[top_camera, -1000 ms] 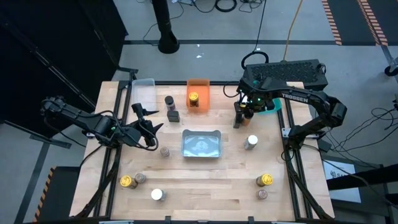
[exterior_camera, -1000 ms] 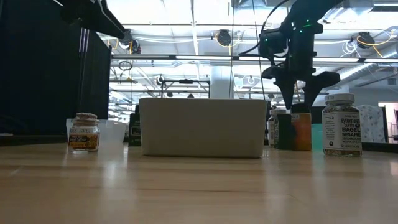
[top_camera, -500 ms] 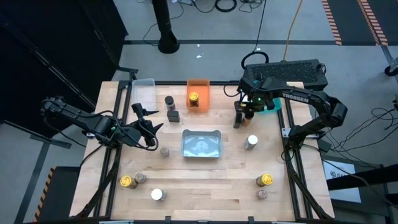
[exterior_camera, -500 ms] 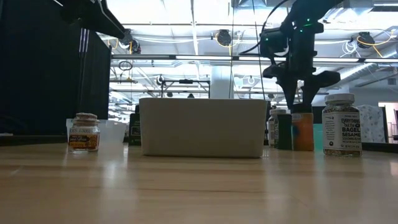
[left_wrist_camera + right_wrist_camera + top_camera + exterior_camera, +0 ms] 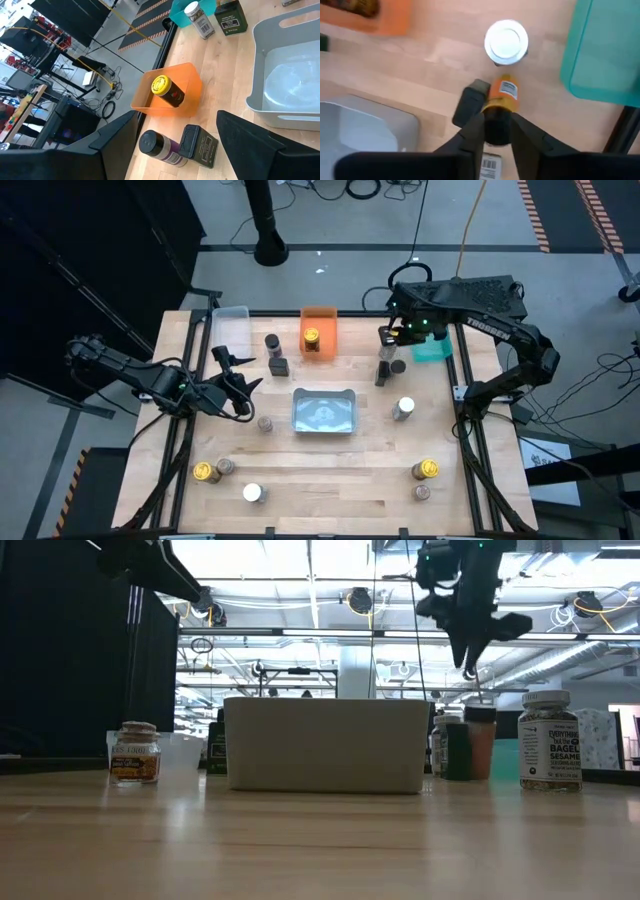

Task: Sort spices by type
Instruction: Put the right black seasoning bottle into the green bin

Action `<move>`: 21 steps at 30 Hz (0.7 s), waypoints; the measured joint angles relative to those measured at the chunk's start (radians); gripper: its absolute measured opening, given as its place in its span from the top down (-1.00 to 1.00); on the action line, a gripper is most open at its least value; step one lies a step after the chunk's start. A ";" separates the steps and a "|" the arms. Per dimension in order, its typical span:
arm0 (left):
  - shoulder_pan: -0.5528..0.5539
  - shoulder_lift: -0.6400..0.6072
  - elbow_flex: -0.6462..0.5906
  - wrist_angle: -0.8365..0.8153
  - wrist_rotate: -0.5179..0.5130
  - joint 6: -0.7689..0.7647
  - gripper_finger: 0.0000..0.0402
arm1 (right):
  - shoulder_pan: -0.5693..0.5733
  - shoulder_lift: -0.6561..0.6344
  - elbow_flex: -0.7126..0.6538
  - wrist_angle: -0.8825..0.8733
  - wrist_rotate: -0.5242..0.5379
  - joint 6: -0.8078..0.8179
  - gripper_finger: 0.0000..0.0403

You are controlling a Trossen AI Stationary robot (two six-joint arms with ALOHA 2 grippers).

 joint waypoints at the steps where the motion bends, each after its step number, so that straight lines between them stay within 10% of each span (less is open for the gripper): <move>1: 0.000 0.000 0.000 0.000 0.000 0.000 -0.39 | 0.000 0.000 0.011 -0.002 0.001 -0.004 0.75; 8: 0.000 0.000 0.000 0.000 0.000 -0.001 -0.39 | 0.007 0.000 0.024 -0.011 0.003 -0.124 0.98; 14: 0.000 0.000 0.000 -0.001 0.016 -0.001 -0.39 | 0.028 0.000 0.024 -0.029 0.035 -0.345 0.85; 21: 0.000 0.000 0.000 0.000 0.018 -0.001 -0.39 | 0.013 0.061 0.024 -0.071 0.057 -0.175 0.46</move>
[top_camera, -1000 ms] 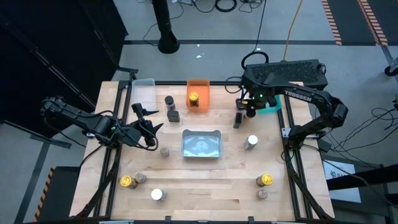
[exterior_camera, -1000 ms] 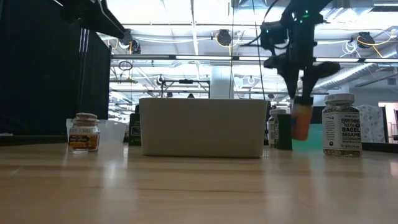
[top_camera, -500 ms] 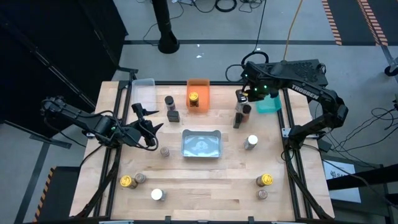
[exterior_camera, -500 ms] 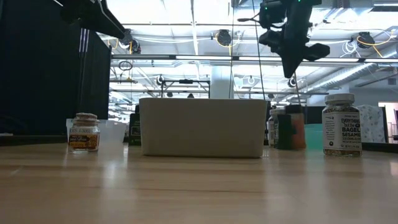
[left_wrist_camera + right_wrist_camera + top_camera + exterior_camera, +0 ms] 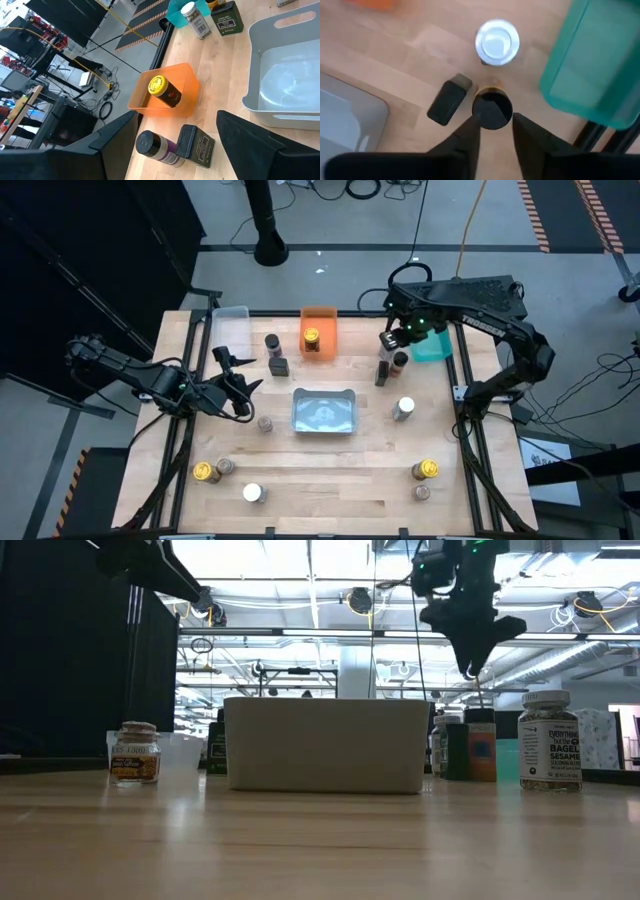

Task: Sort spices by type
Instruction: Put the right black seasoning bottle into the green bin

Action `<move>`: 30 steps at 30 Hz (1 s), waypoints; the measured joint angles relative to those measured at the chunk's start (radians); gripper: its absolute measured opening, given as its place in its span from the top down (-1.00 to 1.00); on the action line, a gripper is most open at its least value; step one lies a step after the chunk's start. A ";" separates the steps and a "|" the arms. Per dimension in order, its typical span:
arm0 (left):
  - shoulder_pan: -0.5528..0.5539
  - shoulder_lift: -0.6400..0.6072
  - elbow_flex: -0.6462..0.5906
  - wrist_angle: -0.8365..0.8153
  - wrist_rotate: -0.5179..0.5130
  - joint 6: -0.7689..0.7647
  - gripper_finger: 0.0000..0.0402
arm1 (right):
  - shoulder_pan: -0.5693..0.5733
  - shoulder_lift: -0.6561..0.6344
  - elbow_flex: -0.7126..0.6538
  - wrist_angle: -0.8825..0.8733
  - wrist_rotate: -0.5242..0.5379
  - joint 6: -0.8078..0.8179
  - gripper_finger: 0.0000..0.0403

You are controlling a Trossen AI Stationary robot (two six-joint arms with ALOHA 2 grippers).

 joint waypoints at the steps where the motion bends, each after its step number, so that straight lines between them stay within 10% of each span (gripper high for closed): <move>1: 0.000 0.000 0.000 0.000 0.000 0.000 -0.39 | 0.000 0.013 0.000 -0.009 0.000 0.004 0.38; 13: 0.000 0.000 0.000 -0.011 0.002 -0.009 -0.39 | 0.000 0.133 -0.001 -0.048 -0.027 0.104 -0.43; 30: -0.001 0.000 0.000 -0.059 0.023 -0.064 -0.39 | -0.040 0.123 -0.168 0.106 -0.026 0.104 -0.43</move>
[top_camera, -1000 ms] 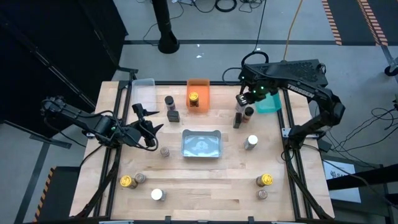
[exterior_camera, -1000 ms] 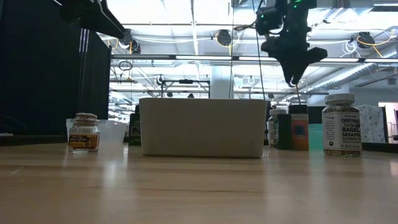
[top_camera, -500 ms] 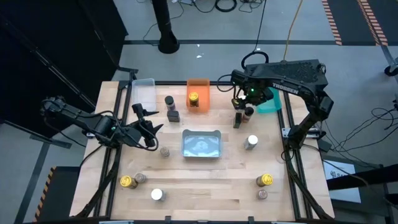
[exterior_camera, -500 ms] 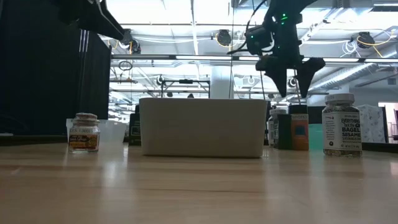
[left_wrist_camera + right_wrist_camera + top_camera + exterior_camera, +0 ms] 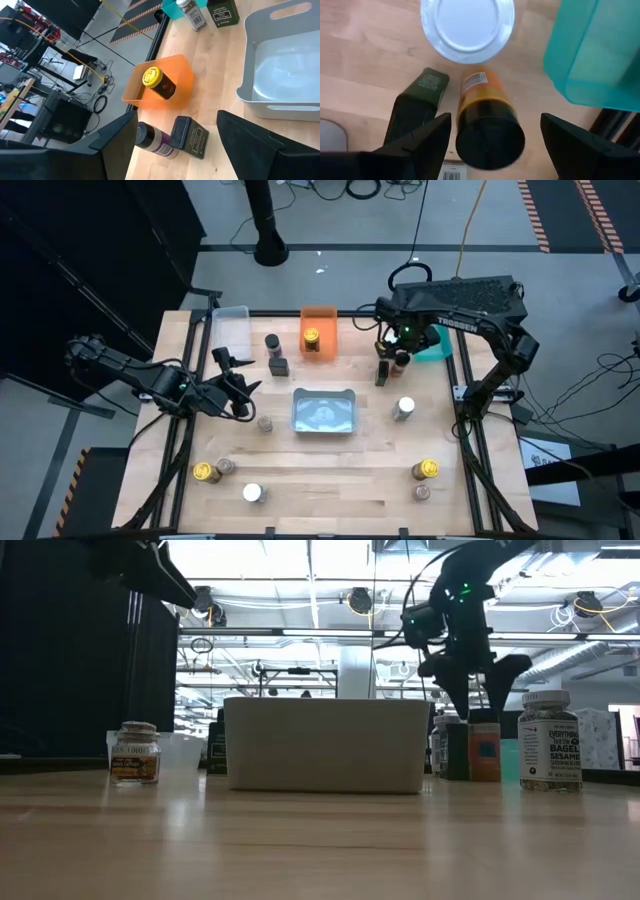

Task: Sort spices by type
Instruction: Put the right black seasoning bottle into the green bin

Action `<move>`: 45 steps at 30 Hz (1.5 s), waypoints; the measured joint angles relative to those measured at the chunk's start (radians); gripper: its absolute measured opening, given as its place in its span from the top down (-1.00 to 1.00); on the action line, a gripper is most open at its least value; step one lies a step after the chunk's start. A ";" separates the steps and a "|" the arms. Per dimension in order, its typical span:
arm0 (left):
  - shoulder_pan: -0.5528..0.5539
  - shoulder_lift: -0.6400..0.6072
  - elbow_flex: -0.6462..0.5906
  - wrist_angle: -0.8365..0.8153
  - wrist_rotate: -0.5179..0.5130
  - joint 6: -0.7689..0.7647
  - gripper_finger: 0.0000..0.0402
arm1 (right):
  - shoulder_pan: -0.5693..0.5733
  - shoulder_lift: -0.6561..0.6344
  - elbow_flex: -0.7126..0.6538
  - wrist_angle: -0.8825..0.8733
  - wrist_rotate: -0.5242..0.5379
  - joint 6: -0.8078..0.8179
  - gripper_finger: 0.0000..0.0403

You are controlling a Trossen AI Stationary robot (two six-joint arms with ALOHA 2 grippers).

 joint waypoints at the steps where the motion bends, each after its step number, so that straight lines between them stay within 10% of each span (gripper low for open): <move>1: 0.000 0.000 0.000 0.003 0.000 0.000 -0.39 | 0.000 0.000 -0.010 0.010 0.001 0.000 -0.43; 29: 0.000 0.000 0.000 0.006 0.000 0.008 -0.39 | 0.009 0.000 -0.078 0.071 -0.034 0.090 0.13; 45: 0.000 0.000 0.000 0.006 0.000 0.012 -0.39 | -0.102 -0.054 0.342 -0.318 0.009 -0.043 0.13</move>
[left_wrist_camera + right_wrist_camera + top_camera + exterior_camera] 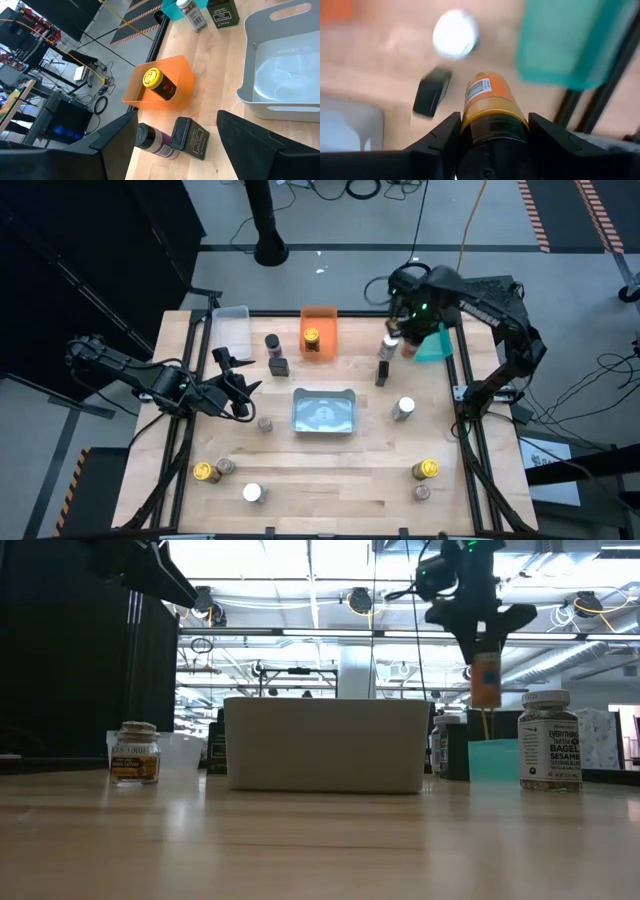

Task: Sort spices by type
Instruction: Put the right black seasoning bottle into the green bin

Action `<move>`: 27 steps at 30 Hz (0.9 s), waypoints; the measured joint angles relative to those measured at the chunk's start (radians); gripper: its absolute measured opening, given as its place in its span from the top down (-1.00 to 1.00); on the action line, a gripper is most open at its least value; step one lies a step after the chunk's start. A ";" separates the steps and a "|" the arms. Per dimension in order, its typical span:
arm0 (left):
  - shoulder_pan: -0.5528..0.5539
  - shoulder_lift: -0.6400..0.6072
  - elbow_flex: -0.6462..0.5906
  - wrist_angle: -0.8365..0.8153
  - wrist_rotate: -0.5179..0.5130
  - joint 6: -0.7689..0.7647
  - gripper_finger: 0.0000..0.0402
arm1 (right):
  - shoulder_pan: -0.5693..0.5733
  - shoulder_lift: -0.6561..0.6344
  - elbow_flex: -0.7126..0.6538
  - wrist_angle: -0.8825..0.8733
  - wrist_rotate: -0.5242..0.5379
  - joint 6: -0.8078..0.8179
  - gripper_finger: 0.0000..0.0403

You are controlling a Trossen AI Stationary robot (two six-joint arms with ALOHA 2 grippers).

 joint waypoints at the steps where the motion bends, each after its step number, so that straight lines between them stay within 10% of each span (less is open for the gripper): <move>1: 0.000 0.000 0.000 0.000 0.000 0.003 -0.39 | -0.029 0.000 0.015 0.003 0.008 -0.017 0.13; 12: 0.000 0.000 0.000 0.057 0.000 0.059 -0.39 | -0.346 0.071 0.027 0.110 0.071 -0.200 0.13; 27: 0.001 0.000 0.000 0.061 0.000 0.072 -0.39 | -0.400 0.278 0.027 0.234 0.102 -0.272 0.13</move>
